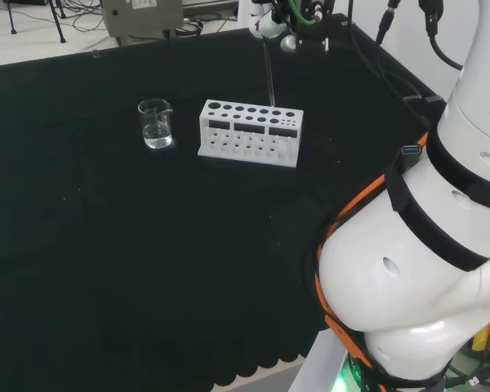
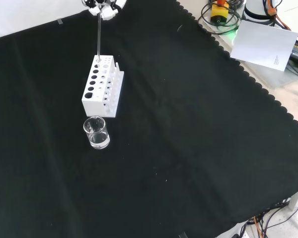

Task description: Put the glass rod back on the white test tube rack.

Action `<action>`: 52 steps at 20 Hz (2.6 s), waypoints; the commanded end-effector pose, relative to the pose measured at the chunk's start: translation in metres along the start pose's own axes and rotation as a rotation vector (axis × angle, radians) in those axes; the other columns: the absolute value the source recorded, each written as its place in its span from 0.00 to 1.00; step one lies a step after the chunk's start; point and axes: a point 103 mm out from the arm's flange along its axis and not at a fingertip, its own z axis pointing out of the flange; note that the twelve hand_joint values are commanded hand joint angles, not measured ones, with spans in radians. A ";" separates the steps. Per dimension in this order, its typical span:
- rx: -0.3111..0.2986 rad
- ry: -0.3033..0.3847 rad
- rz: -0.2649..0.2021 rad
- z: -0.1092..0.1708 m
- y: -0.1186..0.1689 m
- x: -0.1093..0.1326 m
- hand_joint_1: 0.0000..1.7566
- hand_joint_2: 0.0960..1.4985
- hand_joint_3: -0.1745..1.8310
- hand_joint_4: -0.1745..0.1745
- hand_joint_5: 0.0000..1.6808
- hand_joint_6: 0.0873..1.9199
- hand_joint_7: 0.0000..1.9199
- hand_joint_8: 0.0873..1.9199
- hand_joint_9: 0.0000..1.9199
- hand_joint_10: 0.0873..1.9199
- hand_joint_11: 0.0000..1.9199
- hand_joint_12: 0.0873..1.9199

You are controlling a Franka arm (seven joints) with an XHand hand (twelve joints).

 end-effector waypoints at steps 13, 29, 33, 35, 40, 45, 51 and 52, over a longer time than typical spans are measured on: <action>0.012 0.025 0.013 0.013 0.004 -0.014 0.74 0.43 0.49 0.00 0.60 0.45 0.58 0.66 0.85 0.50 0.87 0.43; 0.042 0.025 0.021 0.035 0.007 -0.014 0.74 0.43 0.49 0.00 0.60 0.45 0.58 0.66 0.85 0.50 0.87 0.43; 0.056 0.031 0.027 0.045 0.010 -0.018 0.74 0.43 0.49 0.00 0.60 0.45 0.58 0.66 0.85 0.50 0.87 0.43; 0.059 0.036 0.032 0.051 0.011 -0.022 0.74 0.43 0.49 0.00 0.60 0.45 0.58 0.66 0.85 0.50 0.87 0.43; 0.072 0.047 0.046 0.063 0.013 -0.031 0.74 0.43 0.49 0.00 0.60 0.45 0.58 0.66 0.85 0.50 0.87 0.43; 0.080 0.049 0.051 0.069 0.013 -0.035 0.74 0.43 0.49 0.00 0.60 0.45 0.58 0.66 0.85 0.50 0.87 0.43; 0.079 0.061 0.067 0.074 0.010 -0.045 0.74 0.43 0.49 0.00 0.60 0.45 0.58 0.66 0.85 0.50 0.88 0.43; 0.081 0.063 0.069 0.074 0.010 -0.046 0.74 0.43 0.49 0.00 0.60 0.45 0.58 0.66 0.85 0.50 0.88 0.43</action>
